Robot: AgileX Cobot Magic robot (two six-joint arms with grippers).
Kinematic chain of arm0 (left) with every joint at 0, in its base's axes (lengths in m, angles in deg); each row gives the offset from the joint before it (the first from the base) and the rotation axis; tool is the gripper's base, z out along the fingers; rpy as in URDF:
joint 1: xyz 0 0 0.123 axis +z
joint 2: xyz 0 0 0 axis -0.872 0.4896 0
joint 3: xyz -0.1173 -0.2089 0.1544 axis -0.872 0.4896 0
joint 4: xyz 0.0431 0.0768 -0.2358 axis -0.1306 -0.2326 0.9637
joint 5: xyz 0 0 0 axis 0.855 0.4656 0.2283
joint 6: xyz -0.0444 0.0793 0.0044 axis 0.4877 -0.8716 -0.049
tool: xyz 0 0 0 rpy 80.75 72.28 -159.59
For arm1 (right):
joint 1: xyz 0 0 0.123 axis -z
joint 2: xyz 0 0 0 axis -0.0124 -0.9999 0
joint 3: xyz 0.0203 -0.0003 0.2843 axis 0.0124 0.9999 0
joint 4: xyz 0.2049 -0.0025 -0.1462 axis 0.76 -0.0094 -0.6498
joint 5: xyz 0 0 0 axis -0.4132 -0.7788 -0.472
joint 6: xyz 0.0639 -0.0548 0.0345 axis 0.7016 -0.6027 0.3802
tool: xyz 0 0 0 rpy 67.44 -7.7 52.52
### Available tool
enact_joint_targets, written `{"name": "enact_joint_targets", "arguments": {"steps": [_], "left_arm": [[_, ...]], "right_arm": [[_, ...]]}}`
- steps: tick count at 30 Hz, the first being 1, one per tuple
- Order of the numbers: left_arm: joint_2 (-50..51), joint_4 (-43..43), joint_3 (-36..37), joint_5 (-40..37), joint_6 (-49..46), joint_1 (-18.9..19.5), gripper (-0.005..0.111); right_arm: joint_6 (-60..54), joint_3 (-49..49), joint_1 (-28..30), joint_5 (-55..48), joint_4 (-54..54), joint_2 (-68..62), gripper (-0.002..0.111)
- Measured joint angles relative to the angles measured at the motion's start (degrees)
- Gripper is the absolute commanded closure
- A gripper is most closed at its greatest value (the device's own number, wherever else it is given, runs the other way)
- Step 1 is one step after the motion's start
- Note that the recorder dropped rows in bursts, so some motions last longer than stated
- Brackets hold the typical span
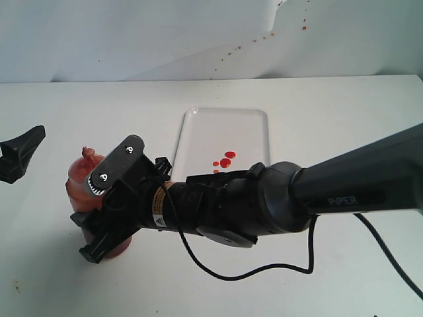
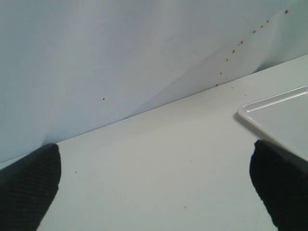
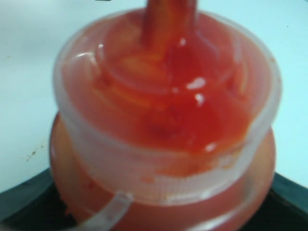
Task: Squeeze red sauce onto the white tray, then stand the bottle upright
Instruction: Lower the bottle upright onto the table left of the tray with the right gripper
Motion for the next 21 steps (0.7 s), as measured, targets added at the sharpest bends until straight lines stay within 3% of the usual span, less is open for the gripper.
{"name": "enact_joint_targets", "arguments": {"steps": [4,6,10,12,21], "left_arm": [[0.0,0.0,0.0,0.0,0.0,0.0,0.002],[0.0,0.0,0.0,0.0,0.0,0.0,0.002],[0.0,0.0,0.0,0.0,0.0,0.0,0.002],[0.0,-0.09,0.0,0.0,0.0,0.0,0.002],[0.0,-0.47,0.0,0.21,0.0,0.0,0.002]], "right_arm": [[0.0,0.0,0.0,-0.04,0.0,0.0,0.081],[0.0,0.0,0.0,-0.04,0.0,0.0,0.064],[0.0,0.0,0.0,-0.04,0.0,0.0,0.017],[0.0,0.0,0.0,0.22,0.15,0.0,0.003],[0.0,-0.11,0.0,0.78,0.15,0.25,0.003]]}}
